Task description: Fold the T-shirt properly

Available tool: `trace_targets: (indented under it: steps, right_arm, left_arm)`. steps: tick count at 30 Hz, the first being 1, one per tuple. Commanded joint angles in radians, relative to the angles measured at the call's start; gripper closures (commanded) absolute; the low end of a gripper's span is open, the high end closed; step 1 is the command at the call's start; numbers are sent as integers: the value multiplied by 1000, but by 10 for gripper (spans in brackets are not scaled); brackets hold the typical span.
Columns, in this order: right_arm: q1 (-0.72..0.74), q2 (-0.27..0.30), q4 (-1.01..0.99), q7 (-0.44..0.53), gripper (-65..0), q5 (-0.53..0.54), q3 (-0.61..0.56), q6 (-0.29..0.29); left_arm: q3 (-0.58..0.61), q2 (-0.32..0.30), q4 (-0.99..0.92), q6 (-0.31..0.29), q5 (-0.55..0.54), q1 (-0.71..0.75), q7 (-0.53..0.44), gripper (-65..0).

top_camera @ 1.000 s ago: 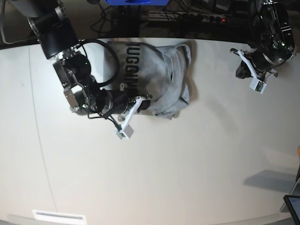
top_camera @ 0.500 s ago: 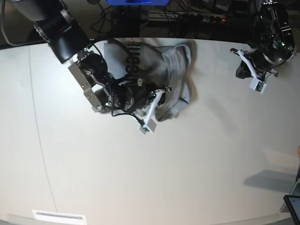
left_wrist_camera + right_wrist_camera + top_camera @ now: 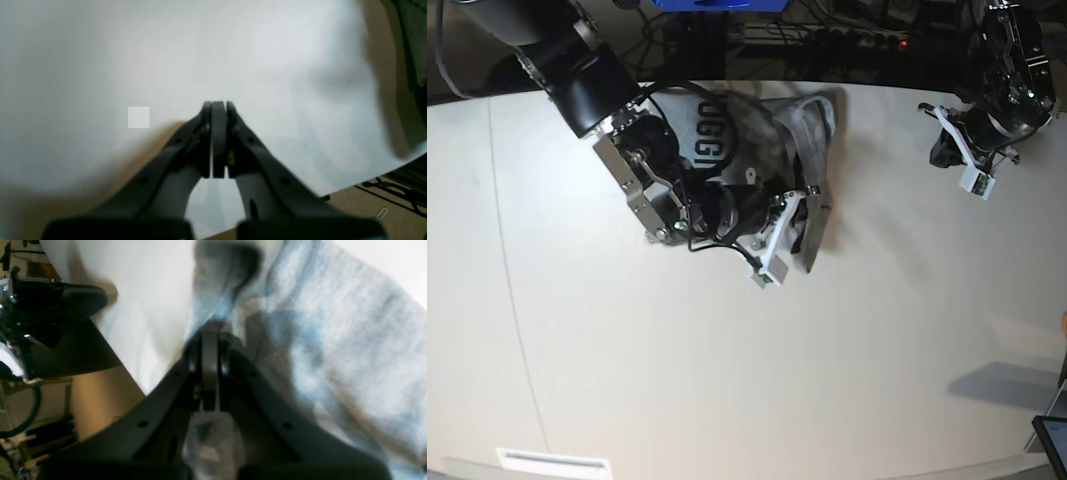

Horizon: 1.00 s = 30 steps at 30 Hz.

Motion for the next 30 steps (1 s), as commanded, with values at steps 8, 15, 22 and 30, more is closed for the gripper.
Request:
trace_targets:
  steps: [8,15,22,30]
  right_arm:
    - [15,-84,18,-24,-3,23,2,7]
    - [15,-64,58,-73,-3,23,11,-20]
    - [-88,60,303,-148,-3,135,140,-201]
    - [-301,172,489,-113,-3,169,206,-208]
  left_arm:
    - [-7,-17,13,-1,-14,-4,-19,-7]
    - [-8,-17,13,-1,-14,-4,-17,-7]
    - [-34,-23,13,-1,-14,-1,-17,-7]
    - [-237,-49,22,-1,152,19,46,-5]
